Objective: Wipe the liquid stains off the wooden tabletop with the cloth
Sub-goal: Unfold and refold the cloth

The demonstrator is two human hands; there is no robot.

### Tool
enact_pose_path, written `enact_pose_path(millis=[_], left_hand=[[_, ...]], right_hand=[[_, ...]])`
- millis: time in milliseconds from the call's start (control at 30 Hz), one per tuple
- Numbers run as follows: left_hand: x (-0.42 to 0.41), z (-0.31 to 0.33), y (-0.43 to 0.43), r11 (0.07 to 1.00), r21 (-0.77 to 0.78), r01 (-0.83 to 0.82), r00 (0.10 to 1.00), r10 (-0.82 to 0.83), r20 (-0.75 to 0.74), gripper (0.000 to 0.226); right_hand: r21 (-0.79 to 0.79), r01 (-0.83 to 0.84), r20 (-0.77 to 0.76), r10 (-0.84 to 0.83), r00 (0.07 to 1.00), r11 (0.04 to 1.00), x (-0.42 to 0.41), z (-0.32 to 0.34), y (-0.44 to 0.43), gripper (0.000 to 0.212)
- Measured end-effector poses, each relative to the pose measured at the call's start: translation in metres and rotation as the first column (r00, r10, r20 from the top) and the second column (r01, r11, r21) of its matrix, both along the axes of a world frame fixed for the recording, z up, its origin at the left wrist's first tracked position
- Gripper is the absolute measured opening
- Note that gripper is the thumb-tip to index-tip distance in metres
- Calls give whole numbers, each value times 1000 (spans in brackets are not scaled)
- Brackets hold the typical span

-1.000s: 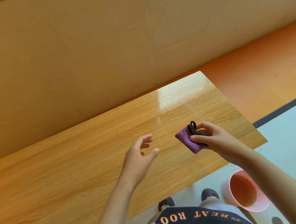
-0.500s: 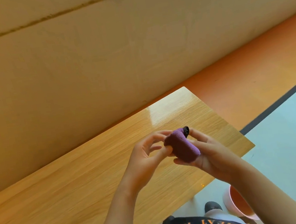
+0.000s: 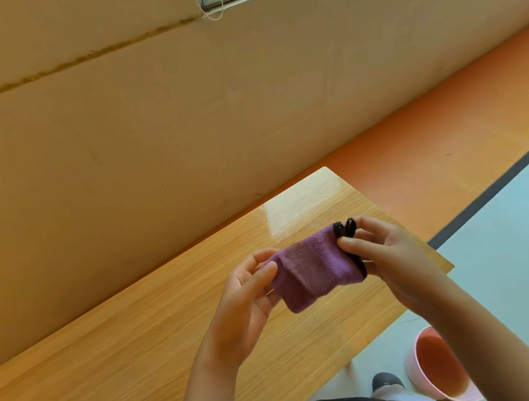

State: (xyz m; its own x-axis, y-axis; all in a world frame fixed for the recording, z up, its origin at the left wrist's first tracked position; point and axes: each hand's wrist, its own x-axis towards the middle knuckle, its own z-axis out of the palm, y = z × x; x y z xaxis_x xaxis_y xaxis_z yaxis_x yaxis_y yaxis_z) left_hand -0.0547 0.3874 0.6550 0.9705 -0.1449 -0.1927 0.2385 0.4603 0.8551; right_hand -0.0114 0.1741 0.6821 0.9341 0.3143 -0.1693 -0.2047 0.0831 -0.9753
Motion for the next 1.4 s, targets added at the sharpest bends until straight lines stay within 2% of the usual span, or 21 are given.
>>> enact_pose_path(millis=[33,100,233,333,467,567,633,733,800,900,1033,1100,1167,1300,1400], left_hand=[[-1,-3,-2,996,-89,16,999,-20,-38,59],[-6,-8,-9,985,-171,36,994,-53,-95,59],[-10,-20,-25,988,-149,25,981,-53,-187,43],[-5,-16,-31,997,-83,11,986,-24,-162,28],[-1,-11,-44,993,107,48,994,-37,-102,8],[6,-9,-57,979,204,18,999,-12,-32,14],[13,-8,-67,966,259,-2,1000,-2,16,23],[25,-7,-88,944,329,-12,999,-2,43,28],[31,-10,-105,930,368,-6,999,-10,41,27],[37,-23,-140,896,444,30,998,-48,29,24],[43,-50,-202,810,577,110,991,-136,2,15],[44,-63,-234,777,613,144,987,-154,-37,16],[46,-72,-264,783,598,170,985,-144,-92,13],[47,-98,-320,748,630,209,977,-140,-158,7],[48,-132,-360,694,689,210,976,-104,-193,6]], right_hand=[[15,25,-29,-25,999,1000,0,0,0,15],[49,69,-80,-65,995,996,0,0,-1,14],[14,96,-85,-94,992,995,-3,-6,-6,9],[-26,79,-57,-81,995,997,-6,-13,-11,4],[44,24,-38,-22,999,999,-12,-18,-23,15],[130,6,-76,4,997,992,-14,-20,-39,36],[132,-9,-91,21,996,991,-14,-22,-51,46],[82,-22,-151,34,988,996,-18,-28,-72,35],[56,-25,-207,36,978,998,-23,-36,-90,26],[96,73,-254,-46,966,993,-29,-51,-124,19],[158,173,-334,-112,936,972,-28,-66,-183,35],[137,128,-362,-70,929,982,-32,-74,-211,38],[135,126,-378,-66,923,983,-35,-86,-240,43],[47,153,-406,-121,906,987,-35,-118,-291,59],[15,199,-462,-170,871,980,-29,-154,-327,57]])
